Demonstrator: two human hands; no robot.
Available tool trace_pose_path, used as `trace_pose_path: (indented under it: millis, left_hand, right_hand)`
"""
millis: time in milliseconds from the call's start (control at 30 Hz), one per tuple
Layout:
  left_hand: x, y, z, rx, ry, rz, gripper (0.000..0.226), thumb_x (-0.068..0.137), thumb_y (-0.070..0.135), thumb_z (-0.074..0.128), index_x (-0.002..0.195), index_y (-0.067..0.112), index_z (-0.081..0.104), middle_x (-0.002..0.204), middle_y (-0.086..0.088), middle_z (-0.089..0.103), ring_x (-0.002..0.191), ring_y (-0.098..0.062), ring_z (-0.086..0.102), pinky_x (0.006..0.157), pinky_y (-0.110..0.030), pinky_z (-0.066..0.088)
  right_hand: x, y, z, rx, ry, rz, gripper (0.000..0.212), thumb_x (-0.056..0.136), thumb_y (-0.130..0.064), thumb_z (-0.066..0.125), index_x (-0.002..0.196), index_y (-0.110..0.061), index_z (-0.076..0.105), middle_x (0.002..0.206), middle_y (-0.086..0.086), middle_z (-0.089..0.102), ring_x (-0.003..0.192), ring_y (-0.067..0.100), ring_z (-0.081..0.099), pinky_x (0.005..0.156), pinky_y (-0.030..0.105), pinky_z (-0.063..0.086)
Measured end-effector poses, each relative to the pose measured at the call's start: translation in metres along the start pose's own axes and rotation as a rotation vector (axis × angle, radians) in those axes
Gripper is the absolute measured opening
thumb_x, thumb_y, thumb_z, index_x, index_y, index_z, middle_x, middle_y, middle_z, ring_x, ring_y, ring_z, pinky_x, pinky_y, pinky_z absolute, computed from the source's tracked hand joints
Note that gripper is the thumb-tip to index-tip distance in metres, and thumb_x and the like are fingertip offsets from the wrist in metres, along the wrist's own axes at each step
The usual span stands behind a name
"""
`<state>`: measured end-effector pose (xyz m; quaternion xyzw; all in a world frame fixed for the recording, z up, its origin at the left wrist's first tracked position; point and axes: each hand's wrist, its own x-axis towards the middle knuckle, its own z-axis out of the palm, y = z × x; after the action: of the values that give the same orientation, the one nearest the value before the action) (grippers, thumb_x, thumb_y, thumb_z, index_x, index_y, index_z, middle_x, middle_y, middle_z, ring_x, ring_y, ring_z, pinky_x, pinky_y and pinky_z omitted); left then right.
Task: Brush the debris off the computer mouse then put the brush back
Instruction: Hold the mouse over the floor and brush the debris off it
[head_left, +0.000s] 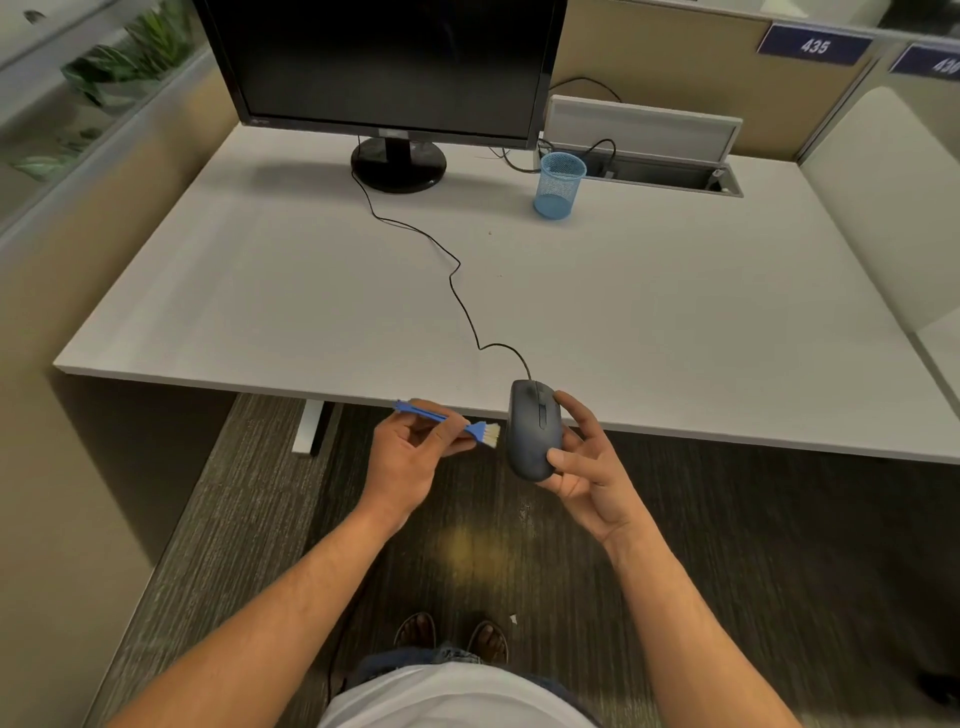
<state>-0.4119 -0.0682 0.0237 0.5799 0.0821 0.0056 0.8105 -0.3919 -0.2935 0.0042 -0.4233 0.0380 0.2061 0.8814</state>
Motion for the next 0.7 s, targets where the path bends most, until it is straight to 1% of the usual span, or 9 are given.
trace_pose_path:
  millis: [133, 233, 333, 433, 600, 700]
  left_hand:
    - [0.015, 0.011, 0.001, -0.021, 0.025, 0.056, 0.020, 0.080, 0.022, 0.071, 0.094, 0.008, 0.069, 0.090, -0.006, 0.076, 0.093, -0.026, 0.074, 0.080, -0.033, 0.061]
    - [0.024, 0.019, 0.004, -0.014, 0.030, 0.074, 0.024, 0.079, 0.025, 0.071, 0.096, 0.008, 0.068, 0.090, -0.005, 0.076, 0.093, -0.025, 0.074, 0.079, -0.032, 0.061]
    - [0.028, 0.022, 0.008, 0.024, 0.017, 0.086, 0.024, 0.079, 0.026, 0.071, 0.096, 0.009, 0.068, 0.090, -0.003, 0.076, 0.092, -0.024, 0.074, 0.079, -0.030, 0.061]
    - [0.028, 0.021, 0.010, 0.034, -0.007, 0.075, 0.020, 0.079, 0.023, 0.071, 0.095, 0.011, 0.068, 0.089, -0.002, 0.076, 0.093, -0.024, 0.074, 0.078, -0.028, 0.060]
    - [0.016, 0.014, 0.009, 0.052, -0.087, 0.047, 0.018, 0.080, 0.019, 0.071, 0.094, 0.009, 0.068, 0.089, -0.005, 0.075, 0.095, -0.027, 0.073, 0.079, -0.029, 0.061]
    - [0.006, 0.010, 0.008, 0.107, -0.142, 0.061, 0.018, 0.081, 0.019, 0.070, 0.095, 0.007, 0.068, 0.092, -0.007, 0.074, 0.094, -0.026, 0.073, 0.080, -0.032, 0.061]
  right_hand:
    - [-0.003, 0.002, 0.002, -0.026, -0.031, 0.027, 0.078, 0.067, 0.003, 0.078, 0.138, -0.023, 0.058, 0.139, 0.018, 0.060, 0.124, 0.040, 0.060, 0.080, 0.047, 0.062]
    - [-0.004, 0.003, 0.002, -0.041, -0.055, 0.042, 0.080, 0.067, 0.002, 0.078, 0.140, -0.022, 0.056, 0.143, 0.019, 0.055, 0.126, 0.041, 0.057, 0.082, 0.048, 0.062]
    - [-0.005, 0.003, 0.003, -0.056, -0.071, 0.050, 0.079, 0.067, 0.002, 0.079, 0.139, -0.023, 0.058, 0.142, 0.017, 0.057, 0.127, 0.041, 0.057, 0.083, 0.049, 0.061]
    - [-0.005, 0.003, 0.004, -0.059, -0.076, 0.048, 0.078, 0.067, 0.001, 0.078, 0.138, -0.024, 0.059, 0.140, 0.013, 0.059, 0.128, 0.039, 0.058, 0.083, 0.049, 0.061]
    - [-0.004, 0.000, 0.003, -0.070, -0.051, 0.032, 0.078, 0.068, 0.002, 0.078, 0.139, -0.023, 0.058, 0.141, 0.016, 0.059, 0.127, 0.040, 0.058, 0.082, 0.048, 0.061]
    - [-0.003, 0.000, 0.001, -0.079, -0.038, 0.034, 0.075, 0.073, 0.009, 0.072, 0.139, -0.023, 0.057, 0.140, 0.015, 0.060, 0.127, 0.040, 0.059, 0.083, 0.049, 0.061]
